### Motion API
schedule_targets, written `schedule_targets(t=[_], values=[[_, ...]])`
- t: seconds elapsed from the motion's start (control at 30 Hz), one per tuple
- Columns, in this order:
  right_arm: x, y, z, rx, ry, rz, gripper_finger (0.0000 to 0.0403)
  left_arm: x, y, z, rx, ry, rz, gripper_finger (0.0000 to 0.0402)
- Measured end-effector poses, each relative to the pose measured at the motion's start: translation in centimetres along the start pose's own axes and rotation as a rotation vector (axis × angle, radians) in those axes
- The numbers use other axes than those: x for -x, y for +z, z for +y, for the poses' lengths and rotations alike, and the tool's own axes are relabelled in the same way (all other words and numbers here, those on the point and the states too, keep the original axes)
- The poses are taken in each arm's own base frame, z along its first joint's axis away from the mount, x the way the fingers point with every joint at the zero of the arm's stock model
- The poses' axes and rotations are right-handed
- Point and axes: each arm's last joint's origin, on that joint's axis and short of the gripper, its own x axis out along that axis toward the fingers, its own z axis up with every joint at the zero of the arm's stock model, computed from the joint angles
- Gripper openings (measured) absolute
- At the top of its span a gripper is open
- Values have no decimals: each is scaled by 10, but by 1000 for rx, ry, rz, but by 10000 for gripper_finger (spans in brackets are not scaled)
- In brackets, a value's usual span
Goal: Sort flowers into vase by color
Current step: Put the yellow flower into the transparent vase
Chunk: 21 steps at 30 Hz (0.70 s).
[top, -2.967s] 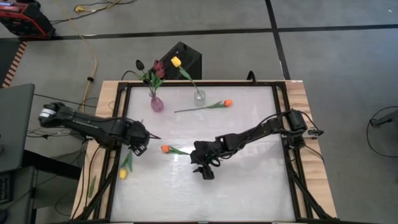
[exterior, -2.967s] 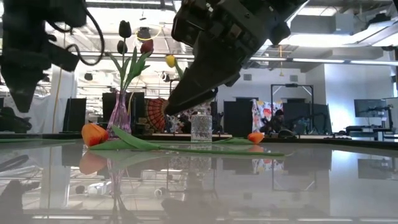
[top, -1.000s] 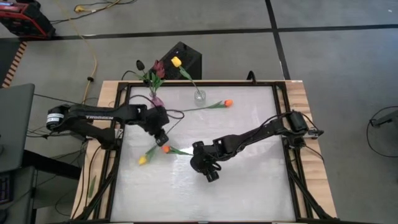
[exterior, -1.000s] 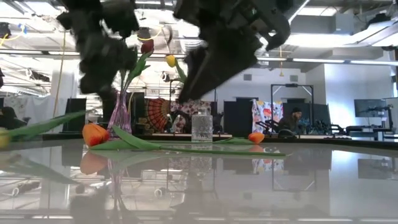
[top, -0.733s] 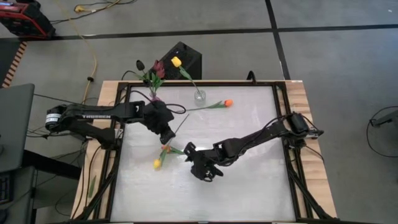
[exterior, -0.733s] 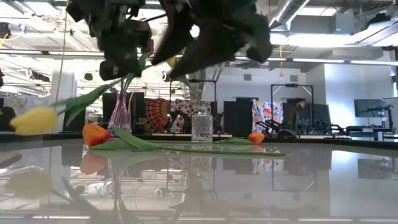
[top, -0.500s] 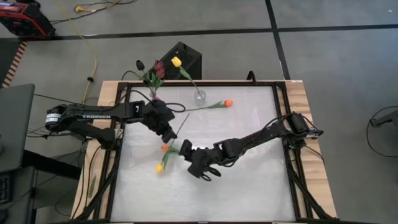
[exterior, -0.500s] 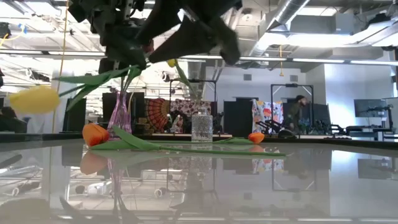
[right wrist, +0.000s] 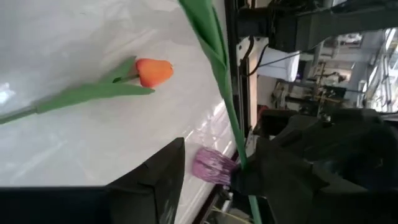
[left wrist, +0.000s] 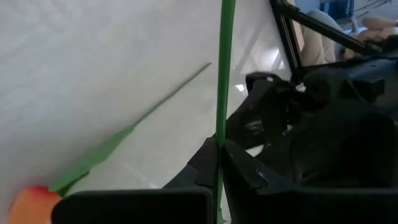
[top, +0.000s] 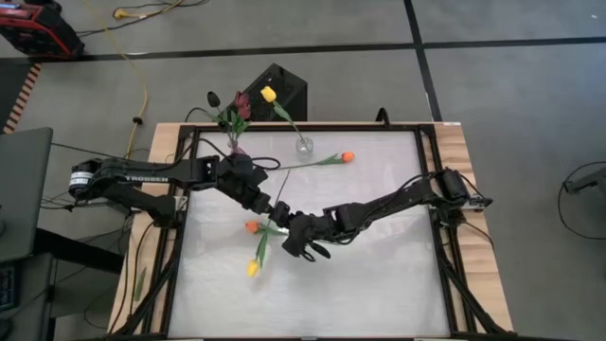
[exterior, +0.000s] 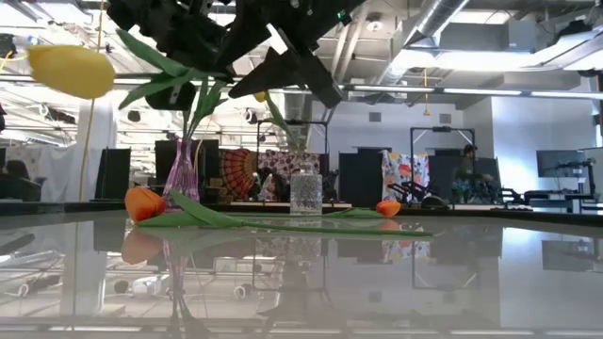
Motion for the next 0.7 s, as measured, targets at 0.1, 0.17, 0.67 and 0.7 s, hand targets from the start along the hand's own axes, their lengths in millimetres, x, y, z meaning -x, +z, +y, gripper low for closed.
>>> schedule_targets(t=[0.1, 0.17, 0.67, 0.7], values=[[0, 0, 0, 32, -4, -2, 203, 0, -1, -1, 7, -7, 8, 0], [0, 1, -2, 45, -18, -6, 188, 0, -1, -1, 8, -7, 9, 0], [-3, -2, -9, 65, -55, -65, 68, 0, 0, -4, -53, -58, 31, 0], [-3, -2, -8, 66, -54, -63, 57, 0, 0, -4, -61, -58, 30, 0]])
